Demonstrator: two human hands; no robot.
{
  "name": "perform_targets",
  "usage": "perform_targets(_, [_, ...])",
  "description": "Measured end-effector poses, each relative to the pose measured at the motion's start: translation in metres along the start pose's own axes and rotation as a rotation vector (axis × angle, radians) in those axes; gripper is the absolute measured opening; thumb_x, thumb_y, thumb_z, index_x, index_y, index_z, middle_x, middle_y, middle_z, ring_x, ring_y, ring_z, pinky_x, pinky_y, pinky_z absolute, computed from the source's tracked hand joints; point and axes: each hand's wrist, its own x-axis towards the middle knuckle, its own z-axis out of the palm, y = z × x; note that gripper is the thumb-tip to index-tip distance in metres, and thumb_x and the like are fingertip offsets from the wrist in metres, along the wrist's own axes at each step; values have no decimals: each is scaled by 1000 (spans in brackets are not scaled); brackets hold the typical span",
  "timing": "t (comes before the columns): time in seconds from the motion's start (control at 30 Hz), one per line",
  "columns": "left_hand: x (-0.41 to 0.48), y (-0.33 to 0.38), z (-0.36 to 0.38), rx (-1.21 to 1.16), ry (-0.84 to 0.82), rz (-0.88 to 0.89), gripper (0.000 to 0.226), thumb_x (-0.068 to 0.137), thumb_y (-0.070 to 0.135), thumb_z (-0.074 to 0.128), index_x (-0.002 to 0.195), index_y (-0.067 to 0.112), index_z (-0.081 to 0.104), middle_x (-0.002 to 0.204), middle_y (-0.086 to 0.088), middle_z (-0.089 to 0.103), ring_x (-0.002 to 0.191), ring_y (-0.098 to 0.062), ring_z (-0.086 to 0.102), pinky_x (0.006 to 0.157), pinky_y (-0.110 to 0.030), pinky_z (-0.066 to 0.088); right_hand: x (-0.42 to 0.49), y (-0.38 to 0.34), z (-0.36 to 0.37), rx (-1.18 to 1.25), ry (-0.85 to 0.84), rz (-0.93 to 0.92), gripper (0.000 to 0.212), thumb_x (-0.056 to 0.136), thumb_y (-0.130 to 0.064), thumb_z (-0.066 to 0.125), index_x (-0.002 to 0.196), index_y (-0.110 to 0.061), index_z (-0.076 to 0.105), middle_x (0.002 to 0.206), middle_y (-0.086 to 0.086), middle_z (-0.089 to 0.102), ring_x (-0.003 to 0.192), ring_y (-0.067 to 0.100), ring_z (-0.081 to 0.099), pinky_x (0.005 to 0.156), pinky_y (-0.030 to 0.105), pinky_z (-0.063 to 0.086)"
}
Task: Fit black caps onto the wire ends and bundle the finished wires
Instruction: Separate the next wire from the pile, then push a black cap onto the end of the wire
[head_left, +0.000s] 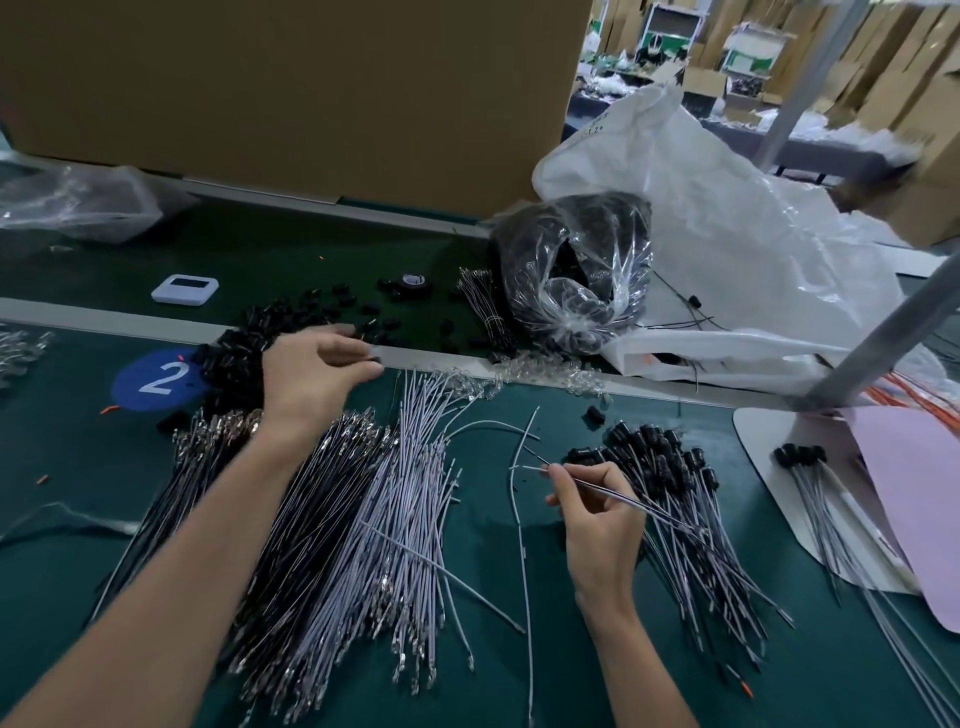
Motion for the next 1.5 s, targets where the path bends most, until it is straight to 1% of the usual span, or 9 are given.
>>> perform_targets(0.1, [-54,9,22,-332,-93,-43,22,71,8,80,81,27,77,102,15,70,89,-1,69,80,-15,54,1,-1,0,5,-26,-30,8,88,-9,69,83,-9,63,78,1,72,64,15,68,60,19,51])
perform_targets(0.27, [-102,6,51,-660,-267,-254,21,86,-7,62,95,9,72,106,-4,66,85,-11,70,76,-25,58,-1,-4,0,20,-39,-59,8,93,-6,62,87,-7,57,81,5,73,59,14,65,57,17,48])
perform_targets(0.37, [-111,5,56,-758,-321,-276,25,91,-10,54,106,5,65,103,-8,59,82,-10,67,75,-31,60,-2,-4,1,21,-31,-74,8,93,-7,63,87,-7,57,80,5,71,59,15,64,57,18,48])
perform_targets(0.47, [-113,4,57,-793,-326,-259,27,90,-11,54,109,6,65,105,-7,62,86,-9,67,76,-27,58,-2,-5,2,36,-28,-89,12,90,-7,67,84,-9,56,79,4,72,57,15,64,58,21,50])
perform_targets(0.6, [-114,0,55,-810,-325,-248,24,87,-8,58,101,6,71,85,-3,69,79,-13,71,83,-26,58,-4,-5,5,56,-28,-132,19,84,-9,74,78,-10,57,77,7,70,54,18,64,55,21,51])
perform_targets(0.97, [-112,-3,63,-664,-332,-55,32,78,-12,68,98,13,72,93,-2,76,86,-11,71,75,-18,55,-6,-13,15,134,29,-307,23,81,-2,74,75,-11,55,82,2,74,64,20,70,56,22,54])
perform_targets(1.2, [-113,-4,63,-560,-325,9,28,71,-7,77,91,12,72,89,1,76,87,-9,70,76,-18,54,-10,-20,14,206,-68,-328,24,82,1,73,75,-13,54,88,5,75,60,19,69,55,21,53])
perform_targets(1.4, [-113,-6,66,-680,-336,-56,26,82,-4,68,101,13,72,94,-3,76,88,-13,70,76,-20,55,-11,-22,14,207,-68,-332,27,82,4,72,74,-13,54,86,3,75,62,17,70,55,20,53])
perform_targets(1.5, [-114,-4,65,-847,-366,-144,24,75,3,70,99,5,71,94,-11,75,88,-22,72,72,-21,57,-11,-24,13,205,-38,-337,26,82,3,73,74,-14,55,85,1,75,71,20,73,58,23,56])
